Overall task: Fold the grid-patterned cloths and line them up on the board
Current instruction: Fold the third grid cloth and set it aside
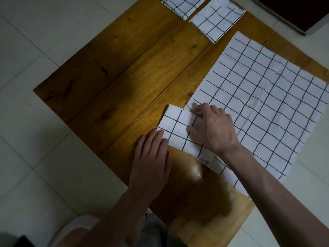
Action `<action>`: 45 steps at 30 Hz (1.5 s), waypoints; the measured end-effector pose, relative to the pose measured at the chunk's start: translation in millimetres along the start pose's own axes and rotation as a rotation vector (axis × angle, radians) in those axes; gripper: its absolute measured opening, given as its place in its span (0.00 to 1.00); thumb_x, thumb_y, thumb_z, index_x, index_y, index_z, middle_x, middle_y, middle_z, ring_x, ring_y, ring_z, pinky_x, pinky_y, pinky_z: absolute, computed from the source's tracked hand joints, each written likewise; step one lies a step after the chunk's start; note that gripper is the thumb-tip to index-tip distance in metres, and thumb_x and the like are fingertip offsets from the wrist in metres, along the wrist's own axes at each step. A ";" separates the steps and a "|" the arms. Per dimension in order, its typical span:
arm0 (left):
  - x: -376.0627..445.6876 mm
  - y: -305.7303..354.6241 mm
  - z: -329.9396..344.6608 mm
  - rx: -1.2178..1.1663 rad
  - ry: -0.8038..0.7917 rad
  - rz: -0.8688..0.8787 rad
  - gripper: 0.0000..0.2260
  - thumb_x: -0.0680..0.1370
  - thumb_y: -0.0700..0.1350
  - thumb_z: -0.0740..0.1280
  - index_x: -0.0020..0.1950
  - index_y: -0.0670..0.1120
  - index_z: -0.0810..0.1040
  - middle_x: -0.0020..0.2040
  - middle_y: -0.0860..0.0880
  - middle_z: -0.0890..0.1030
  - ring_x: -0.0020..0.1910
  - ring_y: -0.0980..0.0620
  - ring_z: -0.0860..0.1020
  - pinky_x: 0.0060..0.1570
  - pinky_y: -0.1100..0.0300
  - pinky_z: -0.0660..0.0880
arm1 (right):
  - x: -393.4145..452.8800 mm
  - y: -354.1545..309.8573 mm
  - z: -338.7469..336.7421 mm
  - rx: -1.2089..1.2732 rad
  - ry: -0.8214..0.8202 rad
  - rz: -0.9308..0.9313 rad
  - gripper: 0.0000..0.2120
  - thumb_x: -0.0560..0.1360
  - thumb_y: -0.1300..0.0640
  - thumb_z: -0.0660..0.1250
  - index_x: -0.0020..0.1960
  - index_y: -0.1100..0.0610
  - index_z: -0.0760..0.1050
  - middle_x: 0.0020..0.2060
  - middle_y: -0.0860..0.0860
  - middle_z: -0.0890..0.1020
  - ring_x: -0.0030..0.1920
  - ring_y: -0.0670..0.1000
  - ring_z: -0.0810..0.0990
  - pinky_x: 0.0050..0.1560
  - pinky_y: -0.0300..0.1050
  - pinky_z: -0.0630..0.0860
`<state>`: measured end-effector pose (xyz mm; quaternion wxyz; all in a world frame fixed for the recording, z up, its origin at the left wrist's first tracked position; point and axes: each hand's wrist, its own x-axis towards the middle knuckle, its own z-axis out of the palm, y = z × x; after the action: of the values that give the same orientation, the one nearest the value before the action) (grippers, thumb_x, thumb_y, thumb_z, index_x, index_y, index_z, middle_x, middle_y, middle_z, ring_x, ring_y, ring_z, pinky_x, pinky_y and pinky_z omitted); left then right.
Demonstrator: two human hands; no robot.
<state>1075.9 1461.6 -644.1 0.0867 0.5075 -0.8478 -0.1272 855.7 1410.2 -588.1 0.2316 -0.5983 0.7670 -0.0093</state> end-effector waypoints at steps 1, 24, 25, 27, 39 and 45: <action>0.1 1.8 -0.8 -0.002 0.005 -0.013 0.21 0.87 0.52 0.53 0.72 0.44 0.76 0.77 0.43 0.73 0.80 0.45 0.66 0.78 0.40 0.63 | 0.4 -2.6 -2.0 0.010 -0.023 0.025 0.25 0.77 0.45 0.71 0.69 0.52 0.69 0.61 0.51 0.77 0.62 0.56 0.74 0.64 0.51 0.66; -32.4 8.0 -15.6 -0.050 0.023 -0.256 0.20 0.84 0.52 0.62 0.73 0.44 0.74 0.72 0.45 0.76 0.69 0.47 0.72 0.65 0.50 0.73 | -76.3 -17.0 37.8 0.437 -0.008 0.012 0.10 0.82 0.51 0.67 0.62 0.49 0.72 0.38 0.40 0.77 0.38 0.43 0.78 0.36 0.40 0.69; -31.1 8.8 -17.8 -0.074 0.040 -0.291 0.21 0.84 0.53 0.62 0.73 0.44 0.73 0.71 0.45 0.76 0.68 0.48 0.71 0.63 0.51 0.72 | -77.0 -17.9 37.5 0.468 -0.004 0.000 0.08 0.82 0.51 0.67 0.59 0.49 0.72 0.35 0.41 0.77 0.35 0.43 0.77 0.34 0.39 0.69; -27.5 10.8 -24.5 -0.123 0.071 -0.357 0.21 0.84 0.54 0.63 0.73 0.45 0.72 0.69 0.45 0.76 0.65 0.50 0.70 0.60 0.55 0.68 | -79.5 -21.0 34.0 0.558 0.014 -0.013 0.05 0.81 0.53 0.69 0.53 0.49 0.72 0.32 0.45 0.76 0.32 0.46 0.76 0.32 0.43 0.70; 5.7 31.0 -126.1 -1.165 -0.088 -0.826 0.07 0.85 0.50 0.65 0.62 0.55 0.80 0.56 0.54 0.84 0.60 0.52 0.82 0.59 0.55 0.81 | -120.5 -73.2 -79.2 1.225 -0.045 0.238 0.03 0.81 0.61 0.70 0.53 0.59 0.76 0.44 0.52 0.89 0.43 0.56 0.88 0.37 0.50 0.84; 3.1 60.2 -225.4 -1.209 0.007 -0.738 0.06 0.84 0.44 0.68 0.54 0.52 0.84 0.52 0.55 0.87 0.54 0.53 0.85 0.58 0.44 0.83 | -164.8 -97.7 -145.5 1.189 0.079 0.230 0.06 0.80 0.57 0.72 0.50 0.60 0.78 0.43 0.50 0.87 0.45 0.49 0.87 0.41 0.41 0.82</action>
<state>1086.2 1457.4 -411.1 0.3071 0.6250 -0.4011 -0.5951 920.8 1496.2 -373.1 0.4971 -0.2788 0.6983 -0.4332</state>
